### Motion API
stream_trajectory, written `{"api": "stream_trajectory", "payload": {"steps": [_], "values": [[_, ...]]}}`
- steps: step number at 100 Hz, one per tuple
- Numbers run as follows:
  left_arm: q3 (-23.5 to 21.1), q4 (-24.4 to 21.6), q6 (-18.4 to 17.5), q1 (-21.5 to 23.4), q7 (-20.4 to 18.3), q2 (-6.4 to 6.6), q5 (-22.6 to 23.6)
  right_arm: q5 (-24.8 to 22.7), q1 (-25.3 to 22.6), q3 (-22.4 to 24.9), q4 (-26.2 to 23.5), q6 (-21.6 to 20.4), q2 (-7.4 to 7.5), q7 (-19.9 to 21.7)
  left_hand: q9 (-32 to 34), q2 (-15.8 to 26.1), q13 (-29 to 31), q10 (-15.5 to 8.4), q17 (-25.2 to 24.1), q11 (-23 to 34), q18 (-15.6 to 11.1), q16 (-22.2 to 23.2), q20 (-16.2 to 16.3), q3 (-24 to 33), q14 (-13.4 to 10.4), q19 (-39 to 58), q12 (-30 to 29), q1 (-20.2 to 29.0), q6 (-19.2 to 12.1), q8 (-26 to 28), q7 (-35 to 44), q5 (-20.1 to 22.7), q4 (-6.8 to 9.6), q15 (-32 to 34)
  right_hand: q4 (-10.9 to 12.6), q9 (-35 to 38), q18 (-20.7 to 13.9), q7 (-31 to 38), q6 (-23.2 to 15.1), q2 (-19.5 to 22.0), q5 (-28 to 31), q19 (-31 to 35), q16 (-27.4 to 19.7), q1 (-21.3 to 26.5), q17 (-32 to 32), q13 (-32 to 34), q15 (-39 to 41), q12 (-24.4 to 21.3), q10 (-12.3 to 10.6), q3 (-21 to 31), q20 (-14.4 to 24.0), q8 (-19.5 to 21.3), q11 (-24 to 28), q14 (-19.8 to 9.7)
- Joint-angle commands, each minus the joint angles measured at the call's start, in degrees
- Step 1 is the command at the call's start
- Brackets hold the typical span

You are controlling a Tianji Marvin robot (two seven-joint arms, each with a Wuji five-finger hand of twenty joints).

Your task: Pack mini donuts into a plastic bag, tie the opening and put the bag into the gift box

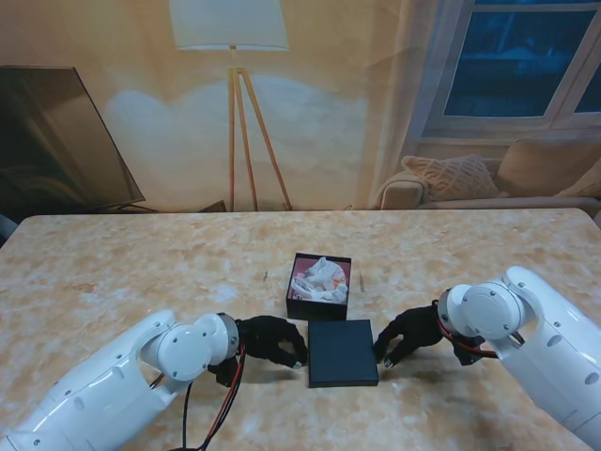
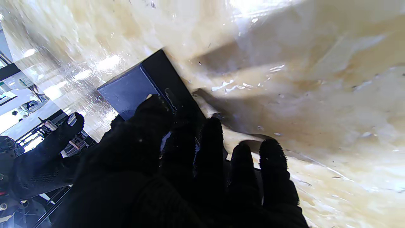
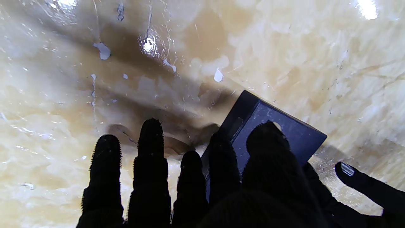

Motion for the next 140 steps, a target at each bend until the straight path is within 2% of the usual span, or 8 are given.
{"api": "stream_trajectory", "payload": {"steps": [1,10,51,74,78,95,116,140], "values": [[1.38,2.00,0.35,1.63,-2.31,0.53,-0.18,-0.51,-1.04,-0.95,0.83,0.34,-0.19,1.40,-0.12,0.79,4.61,-1.76,2.30,0.35,6.56,0.99,-3.16,-0.72,3.40,-1.92,-0.49,0.94,-1.03,0.74,-0.10,1.35,-0.32,5.51,1.62,2.23,-0.16,0.33,-1.45,1.17,0.93,-0.24,-6.30,2.36,0.38,-6.45,-13.94,-0.45,-2.37,-0.90,0.48,0.09,1.47,2.04],[2.28,2.37,0.30,1.00,-2.76,0.57,-1.29,-0.70,-0.97,-1.11,0.75,0.67,-0.22,1.34,-0.60,3.04,3.68,-1.83,1.99,-0.05,7.27,-0.57,-3.24,-5.60,3.71,-2.15,-0.65,2.79,-0.90,0.11,-0.47,0.90,0.61,5.87,1.37,4.97,-0.55,0.60,-2.74,1.48,1.54,-0.11,-7.99,4.83,1.61,-5.46,-14.91,-0.88,-3.07,-1.45,0.31,-0.06,2.01,0.19],[2.92,2.99,0.72,0.66,-2.57,0.25,-3.88,-0.26,-0.85,-1.28,1.58,-0.19,-0.56,-0.65,-3.09,4.71,2.72,-1.34,1.61,-1.31,7.35,-0.58,-3.54,-4.15,4.84,-2.80,-1.32,0.70,-0.01,-1.29,-3.35,-1.57,2.68,5.51,1.51,-0.19,-0.21,-1.36,-0.76,2.09,-2.99,-0.27,-9.23,5.51,0.30,-7.54,-14.72,-2.00,-1.78,-3.55,-0.07,-1.72,-0.22,2.57],[2.61,2.96,0.60,0.66,-3.27,0.49,-3.47,-0.09,-0.01,-2.25,2.07,-0.07,-0.42,-0.11,-2.78,2.65,2.20,-1.95,1.20,-1.07,6.98,-0.65,-3.68,-4.53,4.07,-3.11,-1.28,2.05,0.42,1.37,0.29,3.33,0.69,5.28,1.48,0.34,-0.22,-0.20,-1.10,1.66,-0.89,-0.20,-9.15,4.63,0.34,-7.59,-14.72,-1.92,-1.54,-3.71,-0.01,-1.23,0.32,2.59],[2.80,2.98,0.60,0.48,-3.65,0.58,-3.56,0.30,0.30,-2.63,2.27,0.03,-0.38,-0.02,-2.76,4.12,2.08,-2.09,1.20,-0.99,6.92,-0.93,-3.79,-11.04,3.79,-3.30,-1.27,5.71,0.54,1.27,0.69,3.53,1.34,5.38,1.46,0.64,-0.24,0.08,-1.28,1.57,-0.40,-0.19,-9.15,4.31,0.36,-7.53,-14.71,-1.87,-1.65,-3.80,-0.01,-1.10,0.48,2.60],[3.55,3.15,0.44,-0.16,-4.32,0.76,-3.63,1.22,1.01,-3.49,2.61,0.18,-0.18,0.75,-3.23,4.79,1.62,-2.22,1.02,-1.26,6.94,-1.00,-3.88,-11.81,4.17,-3.51,-1.38,5.71,-0.19,0.48,-0.77,1.77,1.56,5.24,1.50,2.16,-0.28,0.22,-1.57,1.41,-0.54,-0.07,-9.08,3.80,0.72,-6.75,-14.47,-1.59,-1.67,-3.67,-0.02,-0.95,1.19,2.41],[3.90,3.54,0.18,-0.21,-3.57,0.50,-4.24,1.71,0.84,-3.31,2.84,-0.25,-0.21,0.47,-3.95,4.68,1.65,-1.66,1.05,-1.74,6.94,-0.98,-4.01,-3.97,4.63,-3.80,-1.74,0.62,0.11,-1.75,-3.46,-0.96,2.48,5.19,1.58,2.40,-0.17,-0.59,-1.61,1.29,-1.95,-0.07,-9.04,4.36,0.84,-6.49,-14.39,-1.29,-1.51,-3.24,-0.12,-1.29,1.12,2.36],[3.18,3.71,0.58,0.51,-2.71,0.14,-5.35,2.33,0.36,-2.66,2.98,-0.99,-0.29,-0.08,-4.58,4.58,1.78,-1.64,1.19,-1.95,6.97,-0.93,-3.95,-2.06,4.68,-3.65,-1.80,-0.60,0.56,-3.02,-4.66,-1.63,3.51,5.23,1.61,1.67,0.04,-0.99,-1.56,1.01,-2.61,0.15,-8.93,6.45,1.04,-6.42,-14.30,-1.36,-1.73,-2.68,-0.06,-1.54,0.43,2.47]]}}
